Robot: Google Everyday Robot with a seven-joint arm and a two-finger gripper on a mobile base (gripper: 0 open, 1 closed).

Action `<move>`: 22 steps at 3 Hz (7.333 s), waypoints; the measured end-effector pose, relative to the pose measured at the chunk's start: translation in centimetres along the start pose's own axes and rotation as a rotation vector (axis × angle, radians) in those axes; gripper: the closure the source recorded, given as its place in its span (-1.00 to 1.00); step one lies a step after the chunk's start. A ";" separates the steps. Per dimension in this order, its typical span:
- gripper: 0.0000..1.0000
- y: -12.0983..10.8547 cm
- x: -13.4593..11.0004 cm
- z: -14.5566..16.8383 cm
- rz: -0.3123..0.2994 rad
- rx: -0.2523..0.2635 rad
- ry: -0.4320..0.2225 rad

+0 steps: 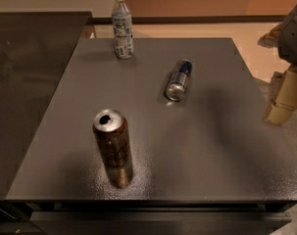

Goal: Place redbull can upright

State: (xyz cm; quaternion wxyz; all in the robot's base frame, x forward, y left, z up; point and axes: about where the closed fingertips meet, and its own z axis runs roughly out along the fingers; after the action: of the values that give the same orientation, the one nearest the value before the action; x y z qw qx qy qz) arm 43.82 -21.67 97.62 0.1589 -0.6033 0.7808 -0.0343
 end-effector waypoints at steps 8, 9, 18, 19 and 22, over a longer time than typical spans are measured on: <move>-1.00 -8.2 -10.0 7.9 -0.565 -0.114 0.001; -1.00 -9.0 -10.4 8.8 -0.674 -0.138 -0.017; -1.00 -10.4 -13.4 14.0 -1.274 -0.120 0.053; -1.00 -10.3 -13.8 15.2 -1.334 -0.143 0.021; -1.00 -11.3 -12.8 17.6 -1.387 -0.215 -0.012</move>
Offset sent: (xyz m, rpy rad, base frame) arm 0.0374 0.0097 -0.0108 -0.0594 0.0328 0.0991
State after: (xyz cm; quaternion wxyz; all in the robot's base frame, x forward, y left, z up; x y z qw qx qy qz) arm 62.27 -10.11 86.31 0.0444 -0.9747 0.2140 -0.0471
